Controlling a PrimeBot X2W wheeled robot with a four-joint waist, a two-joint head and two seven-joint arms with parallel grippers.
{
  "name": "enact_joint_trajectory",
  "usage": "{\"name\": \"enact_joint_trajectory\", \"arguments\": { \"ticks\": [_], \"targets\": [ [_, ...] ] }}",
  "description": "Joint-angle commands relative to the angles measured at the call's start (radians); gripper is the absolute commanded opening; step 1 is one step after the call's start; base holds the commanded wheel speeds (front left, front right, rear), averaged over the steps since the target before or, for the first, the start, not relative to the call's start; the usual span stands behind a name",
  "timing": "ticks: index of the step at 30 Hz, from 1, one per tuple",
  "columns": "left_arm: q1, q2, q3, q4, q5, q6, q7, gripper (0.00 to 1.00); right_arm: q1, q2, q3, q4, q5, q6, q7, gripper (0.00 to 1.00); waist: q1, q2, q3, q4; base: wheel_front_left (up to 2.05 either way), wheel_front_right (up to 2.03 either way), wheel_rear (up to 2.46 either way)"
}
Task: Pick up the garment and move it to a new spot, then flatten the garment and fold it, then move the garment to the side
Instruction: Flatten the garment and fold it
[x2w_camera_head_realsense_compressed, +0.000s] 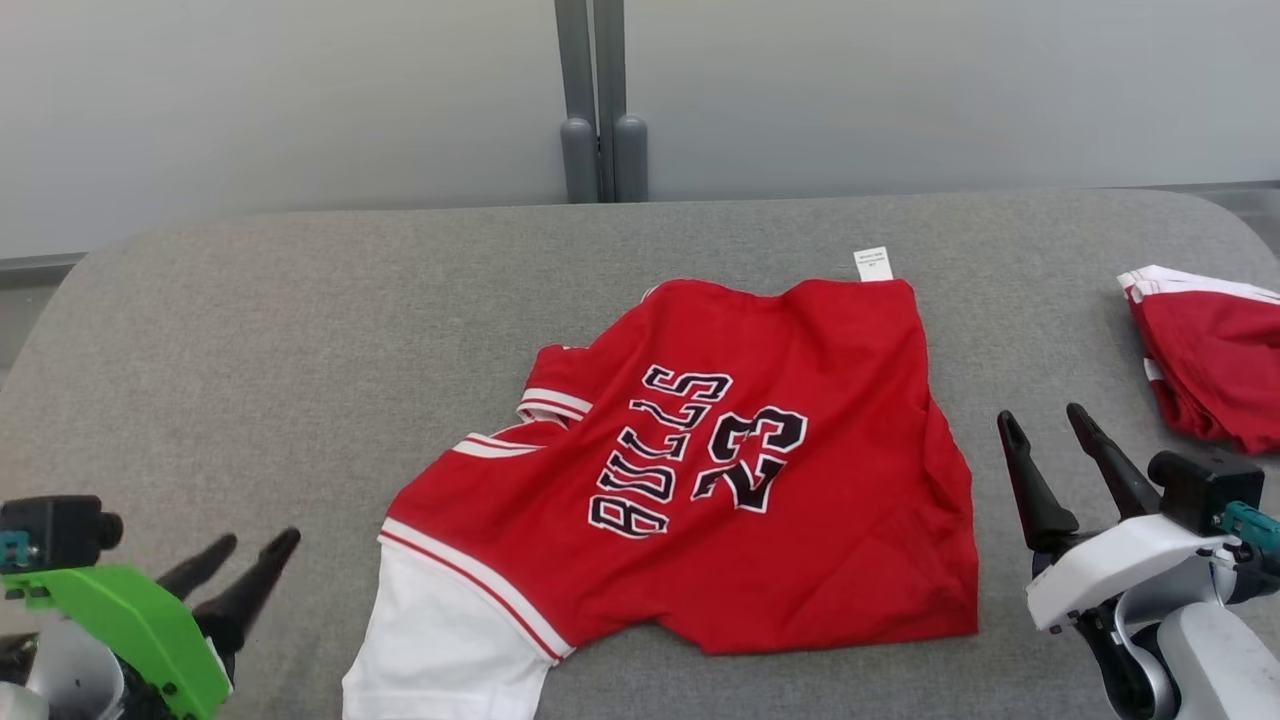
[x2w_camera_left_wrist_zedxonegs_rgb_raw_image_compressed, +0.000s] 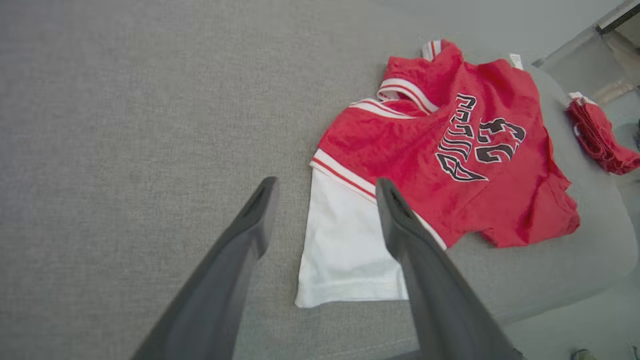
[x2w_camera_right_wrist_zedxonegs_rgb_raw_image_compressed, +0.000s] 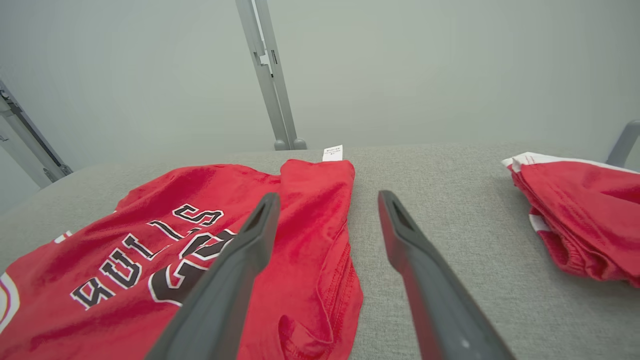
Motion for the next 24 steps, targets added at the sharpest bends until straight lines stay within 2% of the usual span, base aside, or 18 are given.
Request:
{"name": "enact_joint_trajectory", "arguments": {
  "ticks": [1, 4, 8, 11, 14, 18, 24],
  "targets": [
    [-0.012, 0.008, 0.013, -0.014, 0.042, 0.016, -0.049, 1.00, 0.020, 0.005, -0.010, -0.008, -0.012, 0.000, -0.013, 1.00, 0.0001, 0.0000, -0.007, -0.021, 0.00, 0.00, 0.00],
    [-0.024, 0.012, 0.027, -0.046, 0.152, 0.062, -0.161, 1.00, 0.024, 0.016, -0.038, -0.031, -0.032, 0.000, -0.037, 1.00, 0.0001, 0.0000, -0.011, -0.041, 0.00, 0.00, 0.00],
    [-0.018, -0.020, 0.030, -0.063, 0.312, 0.164, -0.322, 1.00, 0.042, 0.044, -0.080, -0.077, -0.077, 0.000, -0.064, 1.00, 0.0001, 0.0000, -0.012, -0.062, 0.00, 0.00, 0.00],
    [0.001, -0.071, 0.037, -0.061, 0.397, 0.235, -0.437, 1.00, 0.069, 0.069, -0.093, -0.113, -0.108, 0.000, -0.071, 1.00, 0.0001, 0.0000, -0.015, -0.070, 0.00, 0.00, 0.00],
    [0.026, -0.114, 0.048, -0.044, 0.477, 0.283, -0.480, 1.00, 0.104, 0.090, -0.100, -0.155, -0.131, 0.000, -0.072, 1.00, 0.0001, 0.0000, -0.021, -0.073, 0.00, 0.00, 0.00],
    [0.069, -0.204, 0.117, -0.062, 0.584, 0.307, -0.490, 1.00, 0.165, 0.107, -0.095, -0.196, -0.143, 0.000, -0.072, 1.00, 0.0001, 0.0000, -0.028, -0.070, 0.00, 0.00, 0.00],
    [0.198, -0.351, 0.243, -0.098, 0.730, 0.253, -0.488, 1.00, 0.229, 0.113, -0.082, -0.193, -0.147, 0.000, -0.072, 1.00, 0.0001, 0.0000, -0.039, -0.062, 0.00, 0.00, 0.00]
  ]
}}
